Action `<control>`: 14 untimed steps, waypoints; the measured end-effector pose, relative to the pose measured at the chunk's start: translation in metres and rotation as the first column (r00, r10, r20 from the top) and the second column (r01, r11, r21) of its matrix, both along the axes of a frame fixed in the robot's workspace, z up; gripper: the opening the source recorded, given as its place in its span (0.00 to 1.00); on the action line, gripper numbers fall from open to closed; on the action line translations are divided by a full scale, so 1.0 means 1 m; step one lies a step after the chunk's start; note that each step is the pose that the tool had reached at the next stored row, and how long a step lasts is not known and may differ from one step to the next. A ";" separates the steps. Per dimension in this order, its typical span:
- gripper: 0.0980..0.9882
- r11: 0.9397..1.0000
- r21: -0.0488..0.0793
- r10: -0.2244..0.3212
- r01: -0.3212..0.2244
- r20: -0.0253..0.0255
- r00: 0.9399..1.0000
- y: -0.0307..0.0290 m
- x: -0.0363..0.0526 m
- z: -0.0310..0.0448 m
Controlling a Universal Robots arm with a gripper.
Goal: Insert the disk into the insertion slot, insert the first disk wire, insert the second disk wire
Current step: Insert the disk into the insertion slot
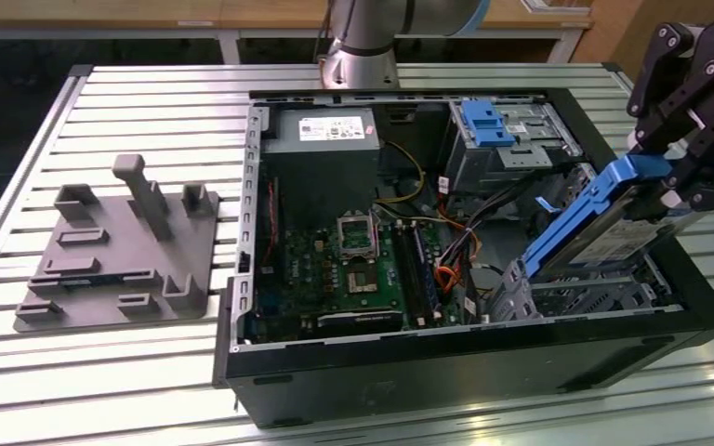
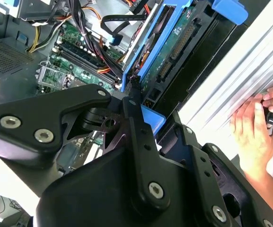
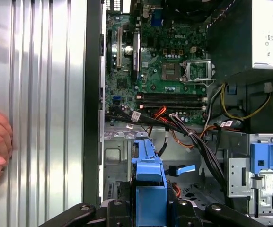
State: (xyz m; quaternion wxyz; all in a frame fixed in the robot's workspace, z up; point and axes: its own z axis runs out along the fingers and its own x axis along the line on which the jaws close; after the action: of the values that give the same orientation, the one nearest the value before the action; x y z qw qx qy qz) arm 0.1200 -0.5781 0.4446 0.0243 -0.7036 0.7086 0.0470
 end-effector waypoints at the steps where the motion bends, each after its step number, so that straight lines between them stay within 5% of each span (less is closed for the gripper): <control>1: 0.30 1.000 0.000 0.000 0.000 0.000 1.000 0.0000 0.0000 -0.0006; 14: 0.30 1.000 0.000 0.000 0.000 0.000 1.000 -0.0001 0.0000 -0.0105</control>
State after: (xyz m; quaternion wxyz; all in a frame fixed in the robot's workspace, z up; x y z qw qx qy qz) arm 0.1201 -0.5782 0.4341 0.0243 -0.7036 0.7086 0.0469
